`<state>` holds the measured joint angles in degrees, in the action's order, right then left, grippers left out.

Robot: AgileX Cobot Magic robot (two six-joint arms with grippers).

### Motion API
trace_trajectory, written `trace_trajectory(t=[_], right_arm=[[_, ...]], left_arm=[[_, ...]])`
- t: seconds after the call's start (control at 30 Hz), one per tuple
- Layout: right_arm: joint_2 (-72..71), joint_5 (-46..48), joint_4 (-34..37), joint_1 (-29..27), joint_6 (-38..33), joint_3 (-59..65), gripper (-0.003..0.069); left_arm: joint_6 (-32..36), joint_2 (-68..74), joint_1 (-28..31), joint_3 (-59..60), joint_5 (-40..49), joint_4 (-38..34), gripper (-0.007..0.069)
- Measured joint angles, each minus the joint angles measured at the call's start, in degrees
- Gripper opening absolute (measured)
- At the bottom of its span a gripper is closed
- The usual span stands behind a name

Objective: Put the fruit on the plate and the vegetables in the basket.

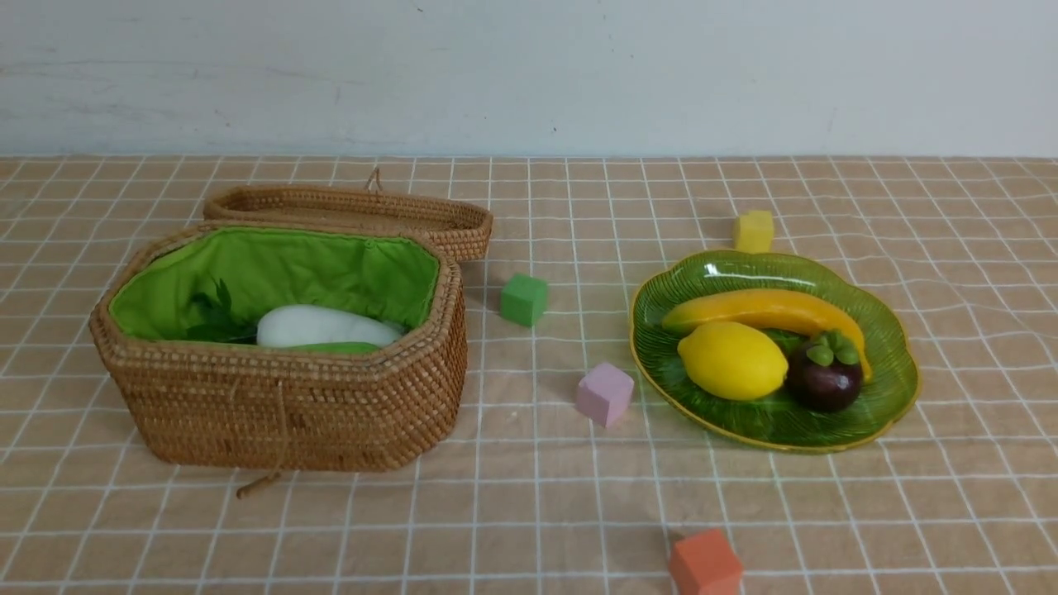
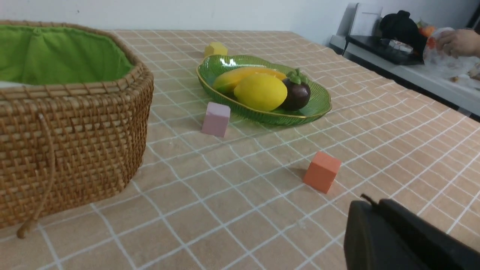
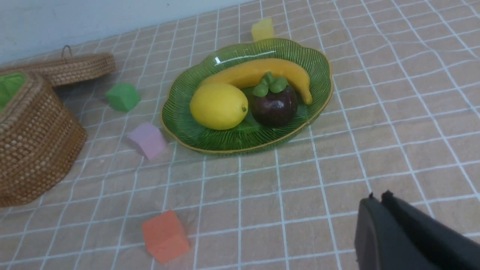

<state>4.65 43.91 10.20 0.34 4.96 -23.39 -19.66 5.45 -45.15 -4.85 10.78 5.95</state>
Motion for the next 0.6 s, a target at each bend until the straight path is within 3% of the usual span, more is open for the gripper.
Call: trace_trajectory(t=[0.27, 0.43, 0.6], right_arm=[[0.01, -3.93, 0.02, 0.0, 0.0, 2.74, 0.0031], [0.01, -6.62, -4.83, 0.0, -0.79, 2.95, 0.0027], [-3.08, -18.42, -7.22, 0.0, -1.33, 11.19, -0.0006]], left_arm=[[0.0, 0.0, 0.0, 0.26, 1.8, 0.0, 0.0024], [0.0, 0.0, 0.0, 0.26, 1.95, 0.0, 0.0028], [0.0, 0.0, 0.0, 0.26, 1.97, 0.0, 0.0034]])
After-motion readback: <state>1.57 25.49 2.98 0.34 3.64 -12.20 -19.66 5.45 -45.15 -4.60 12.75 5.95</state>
